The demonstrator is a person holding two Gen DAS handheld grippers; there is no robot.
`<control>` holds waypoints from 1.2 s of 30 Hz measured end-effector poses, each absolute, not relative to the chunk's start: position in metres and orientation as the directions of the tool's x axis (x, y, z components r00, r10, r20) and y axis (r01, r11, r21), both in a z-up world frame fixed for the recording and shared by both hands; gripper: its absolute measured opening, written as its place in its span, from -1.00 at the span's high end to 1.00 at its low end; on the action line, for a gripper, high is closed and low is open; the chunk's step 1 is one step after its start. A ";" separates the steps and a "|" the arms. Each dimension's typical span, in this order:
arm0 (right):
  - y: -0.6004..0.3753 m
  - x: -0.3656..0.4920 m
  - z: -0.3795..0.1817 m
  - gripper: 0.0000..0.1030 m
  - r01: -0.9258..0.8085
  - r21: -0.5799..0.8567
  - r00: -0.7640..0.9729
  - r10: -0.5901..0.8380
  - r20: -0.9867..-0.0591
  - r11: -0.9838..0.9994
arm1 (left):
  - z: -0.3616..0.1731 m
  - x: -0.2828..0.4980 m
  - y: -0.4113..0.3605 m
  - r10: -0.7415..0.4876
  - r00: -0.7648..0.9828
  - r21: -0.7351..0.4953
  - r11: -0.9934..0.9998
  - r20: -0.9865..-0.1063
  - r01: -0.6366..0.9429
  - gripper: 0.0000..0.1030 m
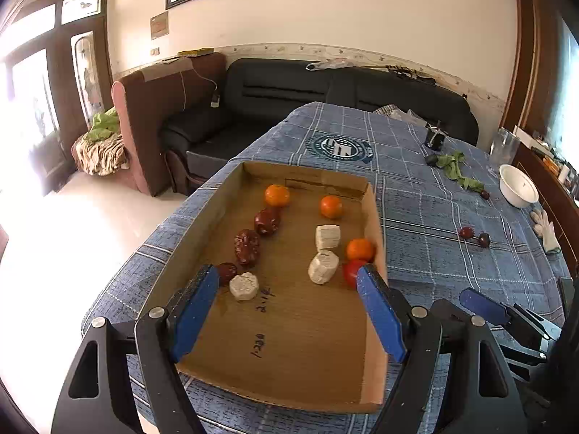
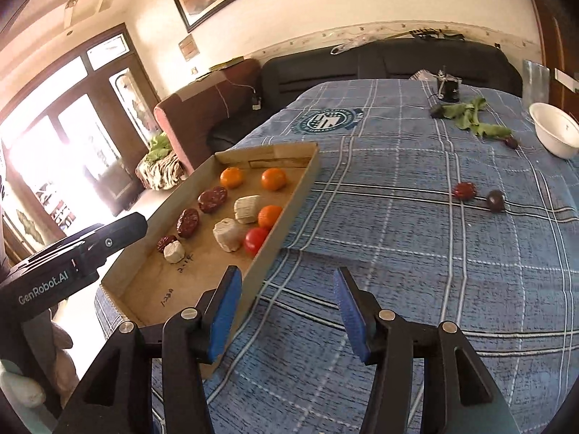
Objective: Organize fruits
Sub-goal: 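Move both open tools back toward the last date and plum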
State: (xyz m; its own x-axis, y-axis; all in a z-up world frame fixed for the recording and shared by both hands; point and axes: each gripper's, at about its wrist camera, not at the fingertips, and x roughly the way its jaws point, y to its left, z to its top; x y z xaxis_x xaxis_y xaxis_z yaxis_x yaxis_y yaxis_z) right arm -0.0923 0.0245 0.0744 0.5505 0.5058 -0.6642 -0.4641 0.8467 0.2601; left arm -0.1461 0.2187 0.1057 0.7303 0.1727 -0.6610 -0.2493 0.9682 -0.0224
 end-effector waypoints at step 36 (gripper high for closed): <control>-0.122 0.055 0.047 0.05 -0.144 0.118 0.631 0.183 -0.754 0.982 | 0.078 -0.105 0.116 -0.054 0.664 -0.069 0.998 -0.746 0.003 -0.52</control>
State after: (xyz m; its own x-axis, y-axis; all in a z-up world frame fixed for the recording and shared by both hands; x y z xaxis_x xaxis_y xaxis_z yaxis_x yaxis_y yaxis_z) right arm 0.0549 -0.1219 0.0472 0.6308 0.1831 -0.7540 -0.1444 0.9825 0.1177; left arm -0.1052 0.1157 0.0782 0.6642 -0.0541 -0.7456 0.0034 0.9976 -0.0693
